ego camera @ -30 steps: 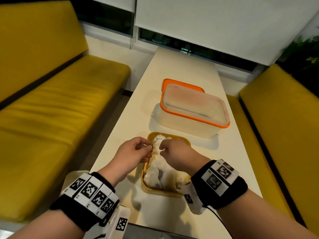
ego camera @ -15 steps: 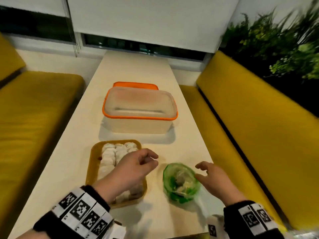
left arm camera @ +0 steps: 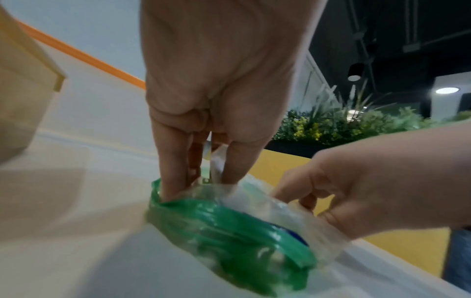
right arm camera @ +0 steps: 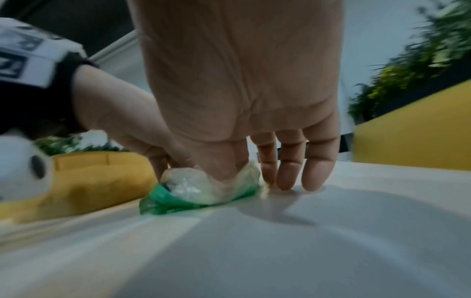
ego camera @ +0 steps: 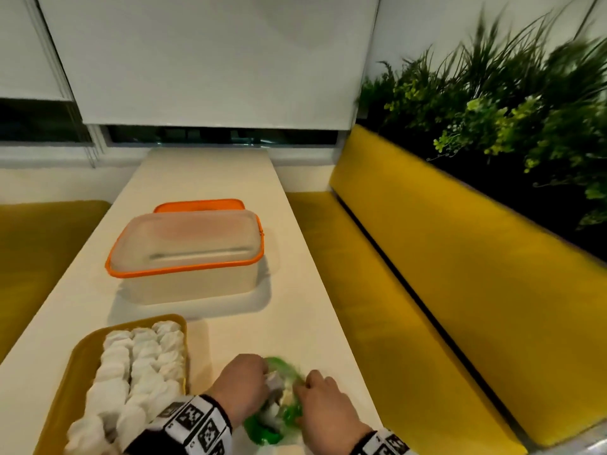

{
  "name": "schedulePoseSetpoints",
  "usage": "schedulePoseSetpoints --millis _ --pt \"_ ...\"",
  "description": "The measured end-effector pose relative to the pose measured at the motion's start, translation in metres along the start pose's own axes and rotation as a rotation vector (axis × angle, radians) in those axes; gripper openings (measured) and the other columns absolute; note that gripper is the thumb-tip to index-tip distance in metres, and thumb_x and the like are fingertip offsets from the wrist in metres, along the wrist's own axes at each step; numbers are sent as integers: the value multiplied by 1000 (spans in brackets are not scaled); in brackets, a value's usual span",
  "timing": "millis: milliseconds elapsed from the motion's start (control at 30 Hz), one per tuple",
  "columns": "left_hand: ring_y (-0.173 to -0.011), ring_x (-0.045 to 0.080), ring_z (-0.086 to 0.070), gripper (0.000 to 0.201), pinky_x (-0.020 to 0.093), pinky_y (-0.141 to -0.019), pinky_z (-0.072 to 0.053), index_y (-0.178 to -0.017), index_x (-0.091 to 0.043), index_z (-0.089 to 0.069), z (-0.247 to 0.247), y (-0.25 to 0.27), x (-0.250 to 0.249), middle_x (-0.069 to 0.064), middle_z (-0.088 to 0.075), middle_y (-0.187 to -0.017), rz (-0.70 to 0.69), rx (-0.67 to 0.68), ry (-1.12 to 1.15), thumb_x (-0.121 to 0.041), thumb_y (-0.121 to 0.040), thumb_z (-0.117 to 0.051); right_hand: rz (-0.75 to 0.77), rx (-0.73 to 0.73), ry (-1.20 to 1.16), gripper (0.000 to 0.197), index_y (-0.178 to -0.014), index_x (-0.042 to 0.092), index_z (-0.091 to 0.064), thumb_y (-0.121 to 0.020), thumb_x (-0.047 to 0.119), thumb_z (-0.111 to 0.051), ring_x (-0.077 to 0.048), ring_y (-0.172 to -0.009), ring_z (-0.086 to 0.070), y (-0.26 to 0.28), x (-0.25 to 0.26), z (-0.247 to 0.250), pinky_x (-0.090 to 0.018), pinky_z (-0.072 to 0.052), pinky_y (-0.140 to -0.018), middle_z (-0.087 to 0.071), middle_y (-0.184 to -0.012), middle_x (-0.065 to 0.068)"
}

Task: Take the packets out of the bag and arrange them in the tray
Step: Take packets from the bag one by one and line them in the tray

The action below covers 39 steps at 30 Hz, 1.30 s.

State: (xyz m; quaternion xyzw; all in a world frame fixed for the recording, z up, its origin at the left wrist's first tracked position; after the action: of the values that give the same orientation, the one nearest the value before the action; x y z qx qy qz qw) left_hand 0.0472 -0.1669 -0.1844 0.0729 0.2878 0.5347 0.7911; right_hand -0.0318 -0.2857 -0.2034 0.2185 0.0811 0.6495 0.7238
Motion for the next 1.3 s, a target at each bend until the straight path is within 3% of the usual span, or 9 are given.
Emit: schedulePoseSetpoints --millis 133,267,467,567,767,933,1033,1133,1300 --pt "-108 24 -56 14 22 -76 -38 -100 -12 -57 12 -9 6 10 -62 -115 69 -44 66 -18 -91 -48 29 8 70 39 -129 14 -46 -90 13 -51 -33 -113 -44 -7 -2 8 -44 -43 -88 -39 -126 -10" --pt "-109 28 -55 26 24 -77 -40 -114 -3 -53 14 -5 21 16 -58 -119 146 -92 221 -18 -94 -45 68 -23 90 38 -126 18 -49 -88 14 -53 -31 -105 -51 -15 1 8 -41 -45 -83 -41 -121 -8" --pt "-89 31 -61 8 37 -76 -53 -88 -8 -56 8 0 36 11 -58 -87 140 -149 480 -16 -86 -57 93 -15 -126 46 -129 29 -50 -84 29 -62 -24 -99 -55 -22 -8 10 -35 -49 -85 -43 -117 0" --pt "-73 21 -53 15 27 -61 -44 -74 -11 -53 7 4 32 2 -50 -72 123 -153 505 -18 -83 -62 55 61 -403 52 -129 28 -55 -79 32 -72 -10 -100 -49 -18 -18 24 -12 -41 -82 -45 -119 6" --pt "-68 14 -48 23 18 -50 -31 -66 -20 -52 13 13 19 -6 -50 -64 56 -230 417 -28 -81 -67 167 -104 -538 55 -131 32 -50 -80 41 -71 -7 -115 -48 -12 -6 60 -19 -36 -91 -49 -122 14" --pt "-56 5 -43 30 20 -50 -28 -59 -23 -49 26 23 8 -8 -48 -58 -2 -297 511 -25 -80 -70 169 -199 -776 13 -89 23 -62 -80 24 -72 -4 -85 -63 -18 3 56 -30 -52 -81 -70 -89 9" --pt "-59 10 -53 17 21 -58 -40 -69 -18 -58 28 24 9 -3 -59 -64 2 -296 778 -18 -83 -69 176 -162 -971 9 -82 18 -62 -82 14 -71 -15 -80 -68 -17 1 52 -40 -54 -82 -73 -83 -3" --pt "-67 16 -60 5 26 -61 -47 -84 -8 -64 24 27 8 8 -66 -77 26 -243 1067 -12 -86 -66 244 -70 -1136 5 -91 11 -64 -86 12 -67 -8 -76 -65 -11 5 54 -21 -50 -72 -74 -85 0" --pt "-83 21 -62 32 30 -75 -51 -111 2 -59 18 32 -1 13 -65 -95 29 -60 1465 -24 -93 -57 266 -74 -1235 12 -89 1 -62 -92 12 -58 -16 -73 -56 -5 12 56 -25 -44 -67 -63 -81 -9"
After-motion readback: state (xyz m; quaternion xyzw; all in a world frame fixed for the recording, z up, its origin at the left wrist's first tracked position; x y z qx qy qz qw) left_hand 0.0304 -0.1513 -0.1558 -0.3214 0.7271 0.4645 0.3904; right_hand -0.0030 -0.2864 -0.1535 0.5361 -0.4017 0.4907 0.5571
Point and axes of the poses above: each hand's wrist, its own y-axis away from the middle knuckle, its own z-axis out of the back of the hand, x = y × z, the point moved 4 cm from there along -y, towards the middle knuckle
